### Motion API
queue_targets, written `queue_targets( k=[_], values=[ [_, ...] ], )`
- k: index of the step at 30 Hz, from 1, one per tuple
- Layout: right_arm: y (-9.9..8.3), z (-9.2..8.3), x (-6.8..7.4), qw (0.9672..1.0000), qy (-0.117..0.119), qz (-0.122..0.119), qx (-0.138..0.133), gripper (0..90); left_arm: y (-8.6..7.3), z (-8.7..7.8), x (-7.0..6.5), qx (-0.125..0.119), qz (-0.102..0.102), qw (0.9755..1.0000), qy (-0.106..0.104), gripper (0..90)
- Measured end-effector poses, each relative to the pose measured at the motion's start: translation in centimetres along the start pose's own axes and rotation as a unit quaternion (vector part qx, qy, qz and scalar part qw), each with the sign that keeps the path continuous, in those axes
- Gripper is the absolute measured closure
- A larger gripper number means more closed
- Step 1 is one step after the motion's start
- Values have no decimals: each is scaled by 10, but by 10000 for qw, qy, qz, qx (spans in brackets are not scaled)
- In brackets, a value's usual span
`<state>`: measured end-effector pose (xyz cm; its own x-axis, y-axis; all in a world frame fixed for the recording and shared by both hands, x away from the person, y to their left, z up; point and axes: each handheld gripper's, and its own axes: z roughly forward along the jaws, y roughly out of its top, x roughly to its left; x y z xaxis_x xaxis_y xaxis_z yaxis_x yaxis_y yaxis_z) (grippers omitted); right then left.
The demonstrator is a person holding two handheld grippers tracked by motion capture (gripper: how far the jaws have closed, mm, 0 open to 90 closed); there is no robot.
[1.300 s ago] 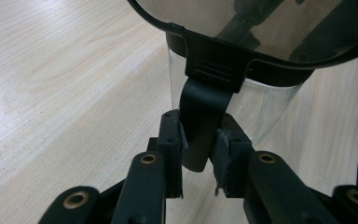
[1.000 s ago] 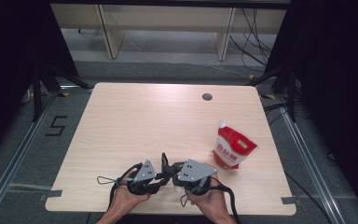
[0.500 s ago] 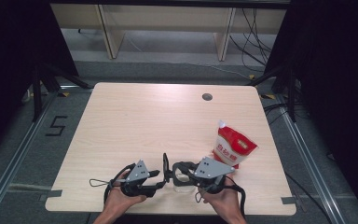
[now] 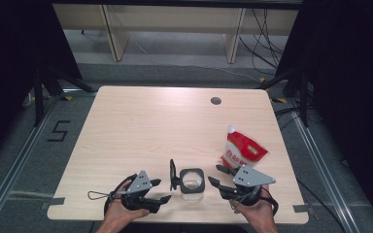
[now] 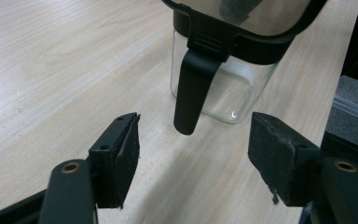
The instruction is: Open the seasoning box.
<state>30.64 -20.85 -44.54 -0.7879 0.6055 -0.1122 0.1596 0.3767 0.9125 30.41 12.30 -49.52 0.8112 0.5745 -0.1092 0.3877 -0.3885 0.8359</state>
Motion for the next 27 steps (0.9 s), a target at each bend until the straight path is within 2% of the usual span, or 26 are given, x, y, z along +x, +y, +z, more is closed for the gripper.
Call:
queue_targets(
  k=[1,2,4,7,8,10,13,15,16,18,21,22,23,24,26,27],
  values=[
    [-3,-1,-1,10000,1,32,54,500,-1,0,1,-35,39,10000,-41,329],
    [-6,-2,-3,9999,-20,57,114,487,-1,0,0,20,-74,9999,-98,327],
    [-12,-3,-6,9998,-44,118,163,457,-2,-1,-3,57,-64,9999,-61,284],
    [-15,-4,-8,9996,-39,202,192,431,-3,-1,-5,67,-26,10000,-35,276],
    [-18,-6,-9,9995,-51,218,243,426,-3,-3,-5,163,-33,9999,-33,275],
    [-20,-9,-11,9994,-104,249,224,425,-3,-4,-6,179,-13,9998,45,265],
    [-21,-13,-12,9993,-101,302,189,422,-3,-5,-6,175,-17,9998,51,266],
    [-23,-16,-13,9991,-121,358,200,420,-4,-7,-5,215,-83,9997,33,266],
    [-26,-19,-15,9989,-189,380,197,418,-4,-7,-5,184,-131,9997,96,265],
    [-29,-22,-16,9985,-231,461,198,418,-4,-7,-4,138,-180,9997,72,263],
    [-32,-24,-16,9982,-204,512,246,419,-4,-6,-3,105,-110,9999,56,258],
    [-33,-25,-17,9981,-189,507,290,422,-4,-6,-4,143,-256,9996,39,258],
    [-34,-25,-17,9979,-195,542,280,422,-4,-6,-3,143,-229,9996,43,252],
    [-36,-28,-17,9975,-319,543,311,422,-4,-6,-3,133,-126,9998,17,246],
    [-37,-29,-17,9974,-289,567,326,422,-4,-6,-3,155,-202,9996,79,244],
    [-37,-29,-18,9979,-298,479,323,422,-4,-7,-3,143,-177,9997,71,241]
  ],
)
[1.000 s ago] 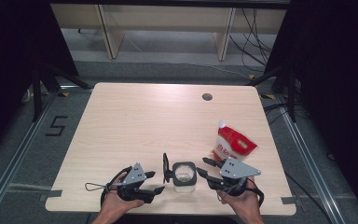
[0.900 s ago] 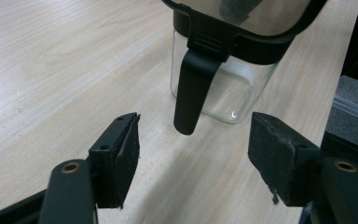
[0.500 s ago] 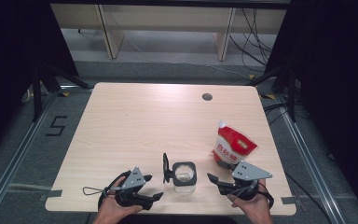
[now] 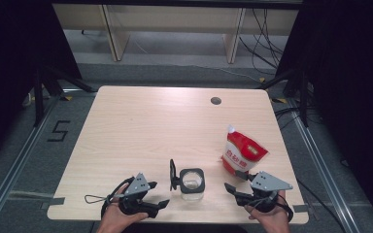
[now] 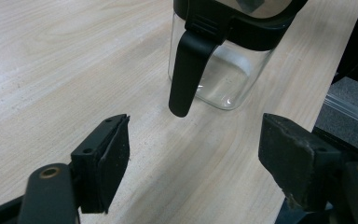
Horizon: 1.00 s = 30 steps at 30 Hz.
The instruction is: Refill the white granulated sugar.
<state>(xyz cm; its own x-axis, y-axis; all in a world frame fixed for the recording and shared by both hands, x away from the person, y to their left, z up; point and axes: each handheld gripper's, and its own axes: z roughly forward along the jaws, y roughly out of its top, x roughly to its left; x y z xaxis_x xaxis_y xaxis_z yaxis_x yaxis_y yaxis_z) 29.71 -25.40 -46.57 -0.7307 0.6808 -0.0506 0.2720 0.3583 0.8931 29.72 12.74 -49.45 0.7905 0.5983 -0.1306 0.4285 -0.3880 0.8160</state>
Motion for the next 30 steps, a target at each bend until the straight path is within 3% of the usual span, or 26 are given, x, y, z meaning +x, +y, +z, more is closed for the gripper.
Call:
queue_targets(
  k=[1,2,3,4,5,8,10,11,19,20,21,24,25,27,30],
  values=[
    [-1,0,0,10000,-3,26,-23,420,0,1,-2,-93,-93,9999,-8,236],
    [-2,-1,1,10000,34,92,-7,418,0,0,0,-21,-19,10000,-13,230],
    [-3,-5,3,9996,-43,257,75,413,0,1,-1,-39,-97,9999,-25,225],
    [-3,-5,3,9996,-43,257,75,413,0,1,-1,-30,-130,9999,-13,225],
    [-4,-5,-1,9999,-82,74,-1,410,0,1,0,-17,-112,9999,-38,221],
    [-8,-8,-4,9998,-140,156,5,393,0,2,0,-8,-81,10000,-52,220],
    [-9,-11,-4,9993,-92,344,77,387,0,2,0,28,-41,10000,-2,216],
    [-12,-15,-4,9988,-178,450,60,375,-1,2,-1,-17,-63,10000,-15,216],
    [-20,-24,-14,9983,-412,401,111,340,-1,4,-2,-11,-36,10000,-6,216],
    [-21,-27,-12,9969,-432,625,182,340,-1,4,-2,-17,-5,10000,-5,216],
    [-23,-28,-12,9961,-434,737,214,340,0,3,-1,35,178,9998,13,219],
    [-25,-30,-14,9962,-474,690,234,339,-1,4,-4,23,50,10000,16,233],
    [-27,-31,-16,9951,-528,781,283,331,0,4,-2,46,206,9998,-3,233],
    [-28,-31,-17,9943,-532,872,313,324,-1,4,-3,44,119,9999,8,233],
    [-30,-30,-24,9944,-615,823,233,275,-1,4,-3,39,111,9999,4,239]
  ],
)
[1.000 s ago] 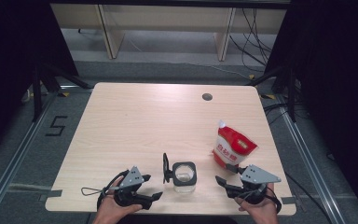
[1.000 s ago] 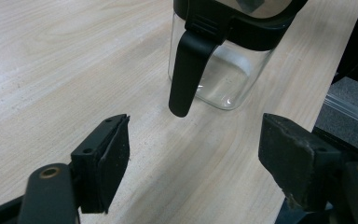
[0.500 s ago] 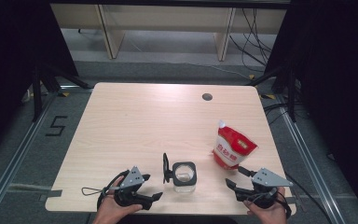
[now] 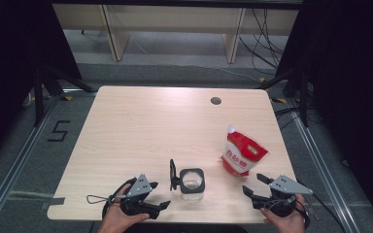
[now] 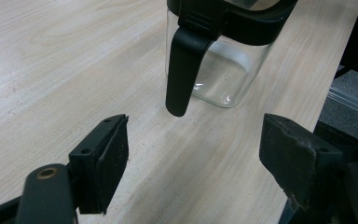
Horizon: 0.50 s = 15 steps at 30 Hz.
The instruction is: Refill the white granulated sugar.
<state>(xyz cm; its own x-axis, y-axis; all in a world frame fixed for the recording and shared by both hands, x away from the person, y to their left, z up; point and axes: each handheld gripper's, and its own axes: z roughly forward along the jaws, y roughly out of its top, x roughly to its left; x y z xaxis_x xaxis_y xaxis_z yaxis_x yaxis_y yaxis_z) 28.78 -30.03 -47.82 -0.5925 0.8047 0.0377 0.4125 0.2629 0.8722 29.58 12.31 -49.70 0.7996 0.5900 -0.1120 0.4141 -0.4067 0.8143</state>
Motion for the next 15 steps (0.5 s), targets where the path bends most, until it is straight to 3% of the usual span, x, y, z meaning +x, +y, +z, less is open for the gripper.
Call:
queue_targets(
  k=[1,6,7,9,10,11,13,14,15],
  values=[
    [0,1,0,9996,-51,263,20,222,0,0,0,26,-8,10000,-18,239],
    [1,10,-10,9998,-97,51,-165,184,0,1,1,80,38,10000,30,232],
    [2,11,-8,9997,-93,141,-158,167,0,1,0,47,1,10000,6,231],
    [2,14,-10,9998,-94,-42,-198,162,0,2,-1,19,-43,10000,7,226],
    [2,14,-10,9998,-94,-42,-198,162,0,2,-1,19,-43,10000,7,226],
    [3,18,-10,9997,-35,111,-207,162,0,4,-2,-41,-86,10000,-9,225],
    [3,21,-14,9996,13,-18,-269,165,1,3,-1,-2,-39,10000,-12,225],
    [3,24,-16,9998,-16,79,-207,164,1,2,-1,-5,-43,10000,-11,225],
    [4,30,-23,9994,-70,34,-323,168,1,1,0,49,-5,10000,-3,225]
  ],
)
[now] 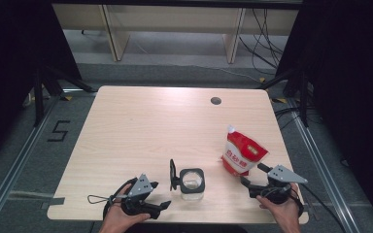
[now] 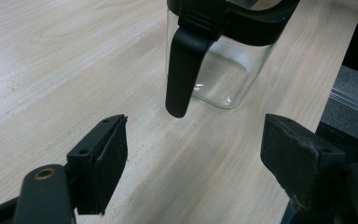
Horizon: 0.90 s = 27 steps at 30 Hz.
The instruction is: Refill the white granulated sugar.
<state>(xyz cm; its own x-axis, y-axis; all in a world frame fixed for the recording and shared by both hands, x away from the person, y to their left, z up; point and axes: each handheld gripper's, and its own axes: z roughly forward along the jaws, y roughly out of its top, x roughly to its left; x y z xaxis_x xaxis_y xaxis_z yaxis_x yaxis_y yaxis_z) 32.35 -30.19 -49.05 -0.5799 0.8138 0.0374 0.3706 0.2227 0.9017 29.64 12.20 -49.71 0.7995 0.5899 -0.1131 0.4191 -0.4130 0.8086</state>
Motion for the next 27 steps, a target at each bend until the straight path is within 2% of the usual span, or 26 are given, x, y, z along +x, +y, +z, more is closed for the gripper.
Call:
queue_targets(
  k=[1,2,3,4,5,6,9,10,12,14,17,18,21,22,24,25,26,27],
  values=[
    [0,0,0,10000,0,0,0,168,0,0,0,0,0,10000,0,225],
    [0,1,-1,9999,3,170,-10,171,0,0,1,7,29,10000,45,225],
    [1,3,-3,9997,3,252,8,171,0,1,0,-67,-44,10000,2,225],
    [1,5,-7,9999,-17,94,-108,170,0,1,0,-88,-63,9999,-4,225],
    [1,6,-6,9996,28,242,-124,171,0,1,0,-88,-74,9999,-6,225],
    [2,7,-8,9998,32,72,-179,179,0,0,1,-37,-22,10000,11,226],
    [2,7,-5,9997,3,203,-115,184,0,2,0,-106,-65,9999,-11,225],
    [3,10,-7,9999,29,-43,-161,184,0,2,0,-108,-58,9999,-5,225],
    [3,10,-5,9999,9,51,-148,186,0,1,0,-87,-25,10000,2,226],
    [4,14,-7,9998,45,-56,-198,185,0,1,1,-73,-26,10000,13,225],
    [4,15,-6,9999,18,-19,-120,184,0,0,3,13,-20,10000,-4,225],
    [4,18,-9,9997,36,-185,-125,184,0,0,3,-63,-13,10000,11,225],
    [5,19,-7,9999,5,-66,-109,185,0,-1,4,-7,50,10000,70,225],
    [5,22,-10,9995,23,-247,-186,185,0,-1,4,-13,47,10000,52,225],
    [5,24,-11,9993,77,-277,-247,185,0,0,3,-72,-65,10000,7,225],
    [5,24,-11,9995,51,-265,-182,185,0,1,2,-60,-107,9999,-9,225],
    [5,25,-10,9994,41,-254,-249,185,0,0,3,-31,-47,10000,-1,225],
    [5,25,-11,9992,33,-327,-206,185,0,0,3,-33,-15,10000,-7,225]
  ],
)
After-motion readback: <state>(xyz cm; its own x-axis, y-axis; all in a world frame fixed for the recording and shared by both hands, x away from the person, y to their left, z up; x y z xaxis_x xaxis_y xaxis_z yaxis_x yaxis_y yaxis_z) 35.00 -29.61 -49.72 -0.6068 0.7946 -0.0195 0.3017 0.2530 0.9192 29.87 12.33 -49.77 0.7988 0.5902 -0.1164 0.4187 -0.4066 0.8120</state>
